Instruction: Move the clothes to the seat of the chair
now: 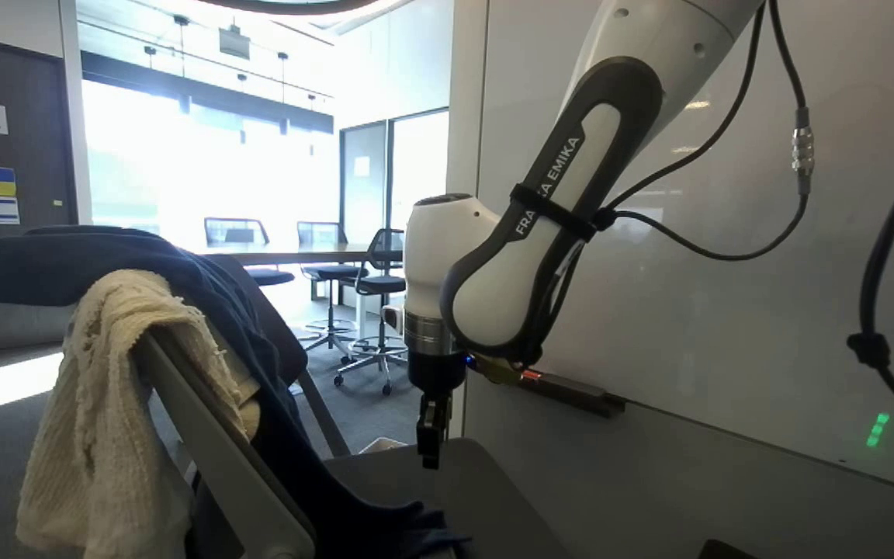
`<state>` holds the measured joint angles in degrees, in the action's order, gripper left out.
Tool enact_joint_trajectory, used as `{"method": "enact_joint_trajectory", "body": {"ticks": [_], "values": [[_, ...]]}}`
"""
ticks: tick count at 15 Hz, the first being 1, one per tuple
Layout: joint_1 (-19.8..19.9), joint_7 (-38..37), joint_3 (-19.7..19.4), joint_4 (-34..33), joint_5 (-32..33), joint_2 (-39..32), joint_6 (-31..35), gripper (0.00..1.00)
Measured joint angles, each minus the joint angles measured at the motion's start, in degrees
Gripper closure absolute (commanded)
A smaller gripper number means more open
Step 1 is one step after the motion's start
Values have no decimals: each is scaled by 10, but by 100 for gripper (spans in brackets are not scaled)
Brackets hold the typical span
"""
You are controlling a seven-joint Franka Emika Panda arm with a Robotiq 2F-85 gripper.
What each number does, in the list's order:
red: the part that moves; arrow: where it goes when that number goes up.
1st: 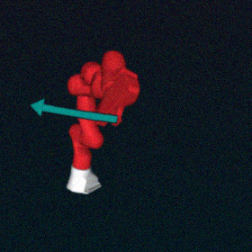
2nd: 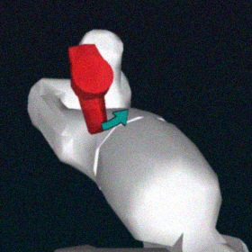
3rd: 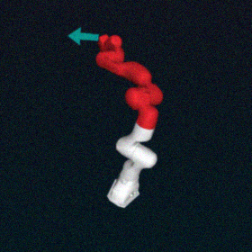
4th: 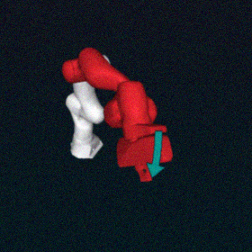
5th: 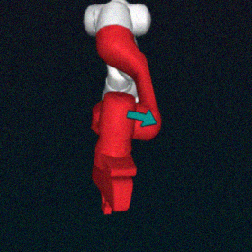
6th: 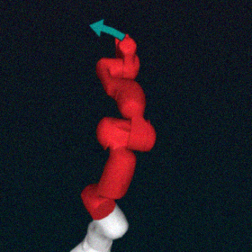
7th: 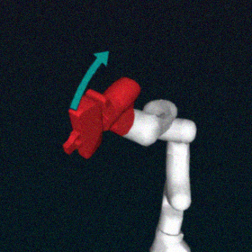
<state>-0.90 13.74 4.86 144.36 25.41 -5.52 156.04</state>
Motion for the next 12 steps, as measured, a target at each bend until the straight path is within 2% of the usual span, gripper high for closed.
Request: {"method": "enact_joint_trajectory", "body": {"ticks": [2,7,12], "values": [[-5,20,4,-3,-24,28,-12,0],[-48,28,30,-6,-99,122,-45,0],[-136,51,56,-19,-223,178,-62,0]]}}
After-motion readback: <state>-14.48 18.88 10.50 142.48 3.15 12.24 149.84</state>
